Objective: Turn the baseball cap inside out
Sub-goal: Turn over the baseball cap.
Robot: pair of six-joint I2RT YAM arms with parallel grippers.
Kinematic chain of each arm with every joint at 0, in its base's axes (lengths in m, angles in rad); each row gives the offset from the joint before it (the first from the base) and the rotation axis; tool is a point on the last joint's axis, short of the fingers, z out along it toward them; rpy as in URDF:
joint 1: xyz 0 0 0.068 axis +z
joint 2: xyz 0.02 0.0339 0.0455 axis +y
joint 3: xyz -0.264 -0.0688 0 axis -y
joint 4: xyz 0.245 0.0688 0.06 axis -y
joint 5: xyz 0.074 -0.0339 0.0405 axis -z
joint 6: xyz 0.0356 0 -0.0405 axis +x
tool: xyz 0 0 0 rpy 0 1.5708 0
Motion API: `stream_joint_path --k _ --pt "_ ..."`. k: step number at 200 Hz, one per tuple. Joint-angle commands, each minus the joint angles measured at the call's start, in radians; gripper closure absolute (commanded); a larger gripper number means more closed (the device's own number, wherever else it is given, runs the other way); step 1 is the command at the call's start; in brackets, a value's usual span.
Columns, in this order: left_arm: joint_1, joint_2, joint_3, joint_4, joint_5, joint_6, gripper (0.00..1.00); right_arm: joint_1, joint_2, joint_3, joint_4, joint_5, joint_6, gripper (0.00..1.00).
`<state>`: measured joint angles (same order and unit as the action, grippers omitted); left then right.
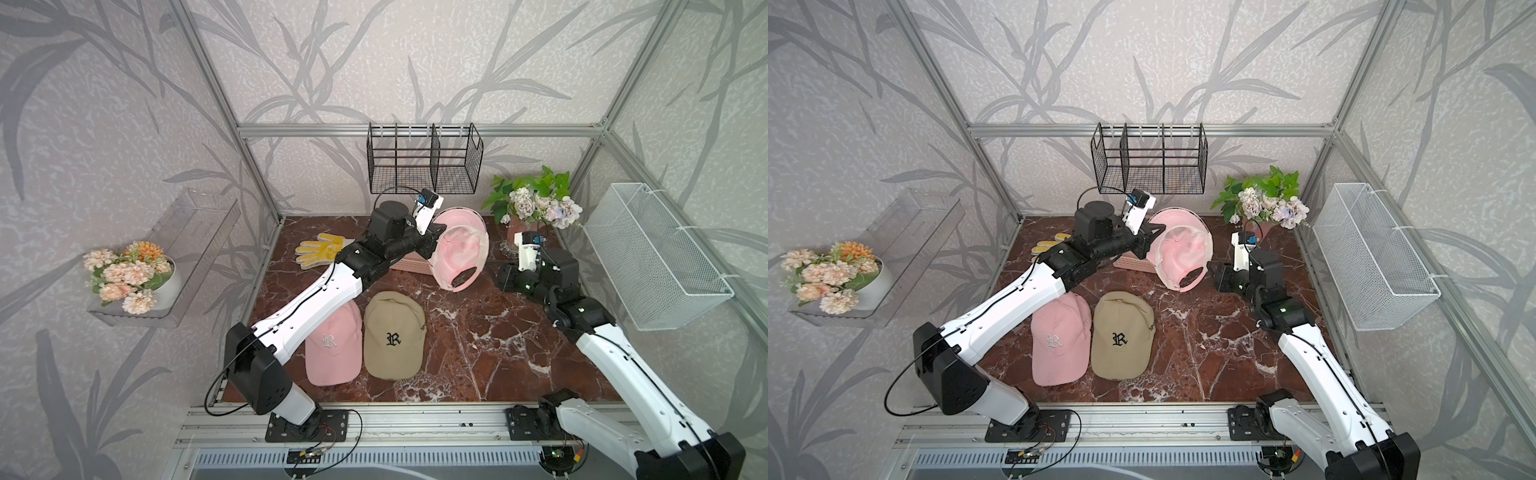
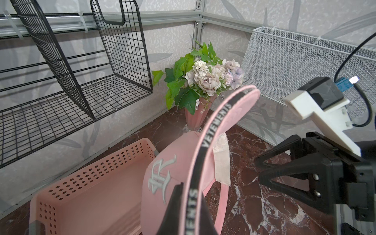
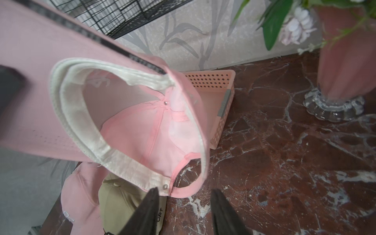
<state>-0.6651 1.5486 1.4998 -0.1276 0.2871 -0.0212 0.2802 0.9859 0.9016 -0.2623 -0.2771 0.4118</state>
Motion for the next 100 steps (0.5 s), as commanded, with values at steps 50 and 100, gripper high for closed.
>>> stream_joint_path --k 50,100 --pt "-0.008 0.001 0.113 -0.054 0.051 -0.145 1.0 0.211 0.117 0.059 0.144 0.123 -0.1 0.94" --pt "-0.008 -0.008 0.132 -0.117 0.144 -0.207 1.0 0.25 0.247 0.027 0.289 0.609 -0.105 1.0"
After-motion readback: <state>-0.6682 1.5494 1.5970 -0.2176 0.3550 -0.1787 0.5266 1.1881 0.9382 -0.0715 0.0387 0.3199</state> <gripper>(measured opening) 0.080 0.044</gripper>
